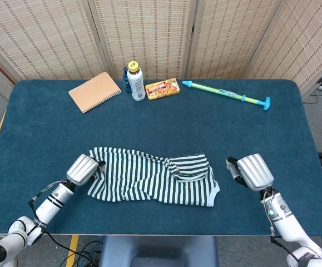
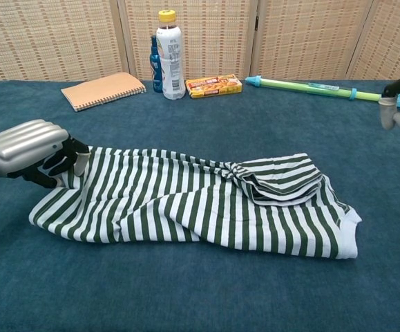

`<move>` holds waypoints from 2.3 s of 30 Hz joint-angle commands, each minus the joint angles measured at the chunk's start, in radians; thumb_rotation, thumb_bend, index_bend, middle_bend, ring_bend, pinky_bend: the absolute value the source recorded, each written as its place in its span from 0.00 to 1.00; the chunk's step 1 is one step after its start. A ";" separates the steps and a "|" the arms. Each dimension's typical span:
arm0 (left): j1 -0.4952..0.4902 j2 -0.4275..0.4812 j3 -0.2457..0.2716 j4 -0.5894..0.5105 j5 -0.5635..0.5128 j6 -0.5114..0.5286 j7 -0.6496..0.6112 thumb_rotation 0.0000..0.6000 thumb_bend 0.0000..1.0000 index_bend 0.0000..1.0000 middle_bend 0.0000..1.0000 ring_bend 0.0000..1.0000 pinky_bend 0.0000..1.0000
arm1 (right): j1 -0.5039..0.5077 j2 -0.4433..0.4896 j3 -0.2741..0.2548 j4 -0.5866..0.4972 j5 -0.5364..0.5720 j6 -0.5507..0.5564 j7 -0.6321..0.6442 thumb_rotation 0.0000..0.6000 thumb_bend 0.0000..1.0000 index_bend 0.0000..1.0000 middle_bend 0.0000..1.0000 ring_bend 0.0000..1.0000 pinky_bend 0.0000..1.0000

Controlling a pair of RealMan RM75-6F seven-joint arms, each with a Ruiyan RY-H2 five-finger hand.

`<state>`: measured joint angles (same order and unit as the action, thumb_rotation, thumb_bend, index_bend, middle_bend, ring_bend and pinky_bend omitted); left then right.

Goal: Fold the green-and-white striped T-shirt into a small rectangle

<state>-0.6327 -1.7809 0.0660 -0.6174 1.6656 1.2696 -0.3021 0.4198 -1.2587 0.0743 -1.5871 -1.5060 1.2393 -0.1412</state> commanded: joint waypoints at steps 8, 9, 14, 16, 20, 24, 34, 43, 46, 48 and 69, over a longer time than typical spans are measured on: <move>0.021 0.112 -0.014 -0.146 -0.028 0.003 -0.002 1.00 0.55 0.65 0.85 0.80 0.93 | -0.004 0.002 0.000 0.000 -0.011 0.009 0.010 1.00 0.49 0.74 0.97 1.00 1.00; 0.025 0.125 -0.015 -0.163 -0.032 0.003 0.002 1.00 0.55 0.65 0.85 0.80 0.93 | -0.005 0.002 0.001 -0.001 -0.010 0.010 0.011 1.00 0.49 0.74 0.97 1.00 1.00; 0.048 0.185 -0.022 -0.236 -0.061 -0.014 0.031 1.00 0.56 0.65 0.85 0.80 0.92 | -0.008 0.004 0.000 -0.005 -0.018 0.018 0.013 1.00 0.49 0.74 0.97 1.00 1.00; 0.054 0.200 -0.023 -0.248 -0.070 -0.025 0.038 1.00 0.56 0.65 0.85 0.79 0.92 | -0.009 0.004 0.000 -0.006 -0.018 0.019 0.013 1.00 0.49 0.74 0.97 1.00 1.00; 0.074 0.230 -0.027 -0.256 -0.095 -0.044 0.046 1.00 0.56 0.65 0.85 0.79 0.92 | -0.011 0.004 0.002 -0.008 -0.022 0.025 0.014 1.00 0.49 0.74 0.97 1.00 1.00; 0.093 0.249 -0.031 -0.243 -0.122 -0.069 0.048 1.00 0.56 0.65 0.85 0.79 0.92 | -0.012 0.002 0.002 -0.012 -0.028 0.028 0.013 1.00 0.49 0.74 0.97 1.00 1.00; 0.134 0.274 -0.043 -0.138 -0.200 -0.179 0.078 1.00 0.56 0.65 0.85 0.78 0.92 | -0.011 -0.001 0.006 -0.015 -0.033 0.031 0.016 1.00 0.49 0.74 0.97 1.00 1.00; 0.119 0.359 -0.091 -0.341 -0.229 -0.196 0.126 1.00 0.55 0.64 0.84 0.77 0.92 | -0.016 0.004 0.007 -0.015 -0.036 0.040 0.024 1.00 0.49 0.74 0.97 1.00 1.00; 0.096 0.403 -0.117 -0.472 -0.243 -0.203 0.212 1.00 0.55 0.64 0.84 0.77 0.92 | -0.020 0.008 0.008 -0.016 -0.036 0.046 0.029 1.00 0.49 0.74 0.97 1.00 1.00; 0.078 0.436 -0.133 -0.567 -0.262 -0.228 0.265 1.00 0.55 0.63 0.84 0.77 0.92 | -0.023 0.011 0.008 -0.016 -0.036 0.050 0.032 1.00 0.49 0.74 0.97 1.00 1.00; -0.135 0.405 -0.279 -1.110 -0.661 -0.277 0.914 1.00 0.55 0.62 0.83 0.77 0.92 | -0.064 0.042 0.012 0.010 -0.028 0.098 0.095 1.00 0.49 0.74 0.97 1.00 1.00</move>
<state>-0.7303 -1.3388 -0.2015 -1.6961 1.0555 0.9850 0.5528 0.3573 -1.2181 0.0859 -1.5779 -1.5347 1.3357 -0.0473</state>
